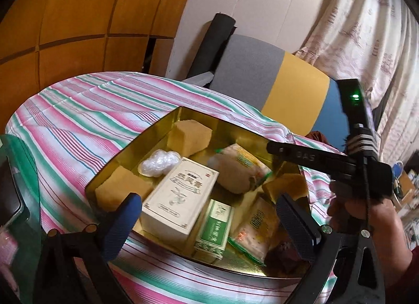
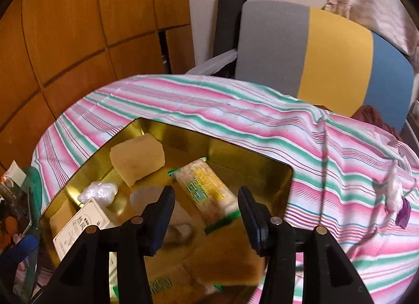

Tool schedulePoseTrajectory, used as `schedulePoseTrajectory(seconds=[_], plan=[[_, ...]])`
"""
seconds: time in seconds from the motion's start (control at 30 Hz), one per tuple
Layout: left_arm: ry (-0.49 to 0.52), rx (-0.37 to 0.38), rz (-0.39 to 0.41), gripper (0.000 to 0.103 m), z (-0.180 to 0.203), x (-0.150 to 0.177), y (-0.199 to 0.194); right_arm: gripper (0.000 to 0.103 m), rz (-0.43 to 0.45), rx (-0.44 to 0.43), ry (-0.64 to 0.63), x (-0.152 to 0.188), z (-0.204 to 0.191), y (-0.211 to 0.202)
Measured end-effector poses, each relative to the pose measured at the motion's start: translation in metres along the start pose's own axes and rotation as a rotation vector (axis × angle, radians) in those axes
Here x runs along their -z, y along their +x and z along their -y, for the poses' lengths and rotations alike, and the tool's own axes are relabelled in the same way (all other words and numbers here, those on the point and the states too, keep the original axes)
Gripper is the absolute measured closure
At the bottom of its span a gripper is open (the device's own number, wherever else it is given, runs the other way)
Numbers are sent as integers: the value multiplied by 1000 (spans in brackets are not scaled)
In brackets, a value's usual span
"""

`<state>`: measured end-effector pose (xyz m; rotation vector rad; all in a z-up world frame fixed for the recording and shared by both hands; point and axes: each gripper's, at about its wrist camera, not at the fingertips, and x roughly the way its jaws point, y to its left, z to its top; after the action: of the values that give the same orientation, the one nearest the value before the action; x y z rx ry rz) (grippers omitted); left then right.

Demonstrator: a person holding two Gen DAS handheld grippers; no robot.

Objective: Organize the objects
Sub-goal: 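Lower the WEIDAN pack into the gold tray and open the right tool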

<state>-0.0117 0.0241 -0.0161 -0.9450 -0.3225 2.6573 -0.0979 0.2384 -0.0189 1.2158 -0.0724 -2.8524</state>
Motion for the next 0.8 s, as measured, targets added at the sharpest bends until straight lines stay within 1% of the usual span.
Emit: schedulePoseTrajectory(seconds=[0.13,0.3,0.37,0.53,0.6,0.63,0.67,0.73,0.77,0.8], plan=[[32,19,-6,0,12,4,-2,49,58,28,16,12,14,-28],[73,52,-13,0,27,11,-6,43,98,109,81,27,43,-55],[86,64,-18,0,33,13,-7,42,88,144,108,36,57,-60],[139,85,-26,0,51,23,-12,42,5,324,127,71,91,-59],[160,98,-32,0,59,26,-13,42,-34,372,126,90,106,-60],[169,105,-35,0,62,28,-14,42,-47,382,132,99,113,-60],[180,111,-40,0,67,31,-15,42,-59,384,147,108,122,-62],[194,117,-52,0,74,34,-15,42,-67,325,229,126,146,-67],[198,122,-61,0,78,36,-14,42,-60,267,316,136,165,-71],[202,126,-69,0,81,38,-13,42,-55,250,373,141,177,-73]])
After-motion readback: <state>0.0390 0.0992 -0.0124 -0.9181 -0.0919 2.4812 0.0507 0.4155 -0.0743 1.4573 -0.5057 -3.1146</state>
